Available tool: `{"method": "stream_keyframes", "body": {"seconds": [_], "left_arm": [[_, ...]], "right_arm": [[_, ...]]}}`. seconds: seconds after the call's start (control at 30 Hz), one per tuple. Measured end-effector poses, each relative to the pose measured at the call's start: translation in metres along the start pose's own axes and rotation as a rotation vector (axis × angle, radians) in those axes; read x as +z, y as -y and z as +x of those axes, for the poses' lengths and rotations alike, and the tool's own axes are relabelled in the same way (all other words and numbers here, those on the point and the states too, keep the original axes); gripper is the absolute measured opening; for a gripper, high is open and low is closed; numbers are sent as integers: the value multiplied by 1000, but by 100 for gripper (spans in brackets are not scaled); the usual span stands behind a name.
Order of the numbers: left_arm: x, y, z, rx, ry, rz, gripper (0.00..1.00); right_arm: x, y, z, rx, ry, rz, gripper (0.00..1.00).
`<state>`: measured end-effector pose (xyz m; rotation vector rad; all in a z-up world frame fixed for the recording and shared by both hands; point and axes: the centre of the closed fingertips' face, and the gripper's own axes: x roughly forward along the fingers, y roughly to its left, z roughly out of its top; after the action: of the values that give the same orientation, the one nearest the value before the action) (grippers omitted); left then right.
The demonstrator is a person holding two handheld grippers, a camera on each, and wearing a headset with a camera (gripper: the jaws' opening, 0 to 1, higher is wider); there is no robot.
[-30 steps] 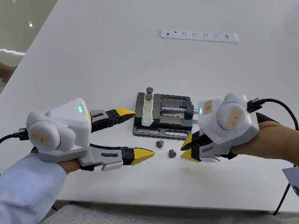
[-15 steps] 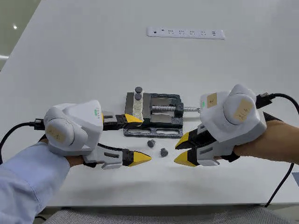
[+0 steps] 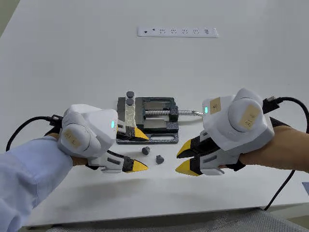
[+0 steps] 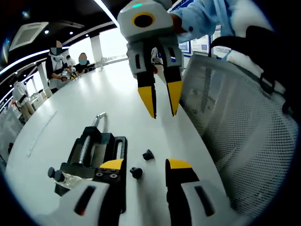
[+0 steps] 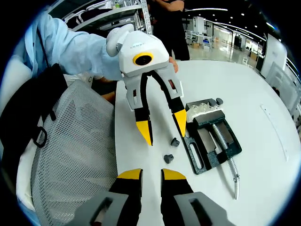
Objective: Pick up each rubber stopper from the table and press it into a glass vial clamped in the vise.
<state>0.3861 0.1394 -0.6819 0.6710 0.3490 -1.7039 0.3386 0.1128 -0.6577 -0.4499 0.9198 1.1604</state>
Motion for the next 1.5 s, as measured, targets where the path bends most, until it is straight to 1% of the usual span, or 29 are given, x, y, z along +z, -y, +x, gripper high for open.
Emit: {"method": "stream_keyframes", "body": {"seconds": [0.1, 0.23, 0.3, 0.47, 0.5, 0.63, 0.83, 0.93, 1.0, 1.03, 1.07, 1.13, 1.23, 1.37, 1.5], "left_arm": [[1, -2, 5, -19, -4, 24, 26], [-4, -1, 12, -53, -41, 72, 24], [-4, 0, 14, -67, -43, 81, 22], [-3, 0, 19, -84, -51, 98, 20], [-2, 1, 21, -93, -53, 112, 19], [-3, 3, 26, -125, -82, 155, 18], [-4, 4, 29, -153, -97, 185, 16], [-4, 5, 31, -174, -109, 212, 16], [-3, 5, 32, -192, -114, 233, 16], [-3, 6, 32, -206, -121, 250, 16], [-5, 7, 33, -221, -137, 260, 16], [-7, 10, 34, -250, -151, 284, 16], [-8, 9, 35, -264, -161, 303, 15], [-5, 8, 38, -277, -159, 311, 14], [-8, 11, 39, -307, -175, 325, 12]], "right_arm": [[-1, -2, 1, 6, -4, -2, 12], [0, -2, 0, 7, 1, 1, 12], [-1, -2, -1, 6, 0, 4, 12], [-3, -2, -2, 4, -2, 9, 12], [-3, -2, -2, 4, -3, 10, 12], [-3, -3, -2, 4, -3, 12, 12], [-1, -3, -2, 3, 1, 14, 12], [-1, -3, -3, 3, 0, 16, 12], [-1, -3, -3, 2, -1, 16, 12], [-1, -3, -3, 3, -1, 16, 12], [-1, -3, -3, 1, -1, 17, 12], [0, -3, -4, 0, 1, 19, 12], [0, -3, -5, -3, 3, 21, 12], [-1, -3, -5, -7, 2, 24, 12], [-1, -2, -6, -8, 2, 26, 11]]}}
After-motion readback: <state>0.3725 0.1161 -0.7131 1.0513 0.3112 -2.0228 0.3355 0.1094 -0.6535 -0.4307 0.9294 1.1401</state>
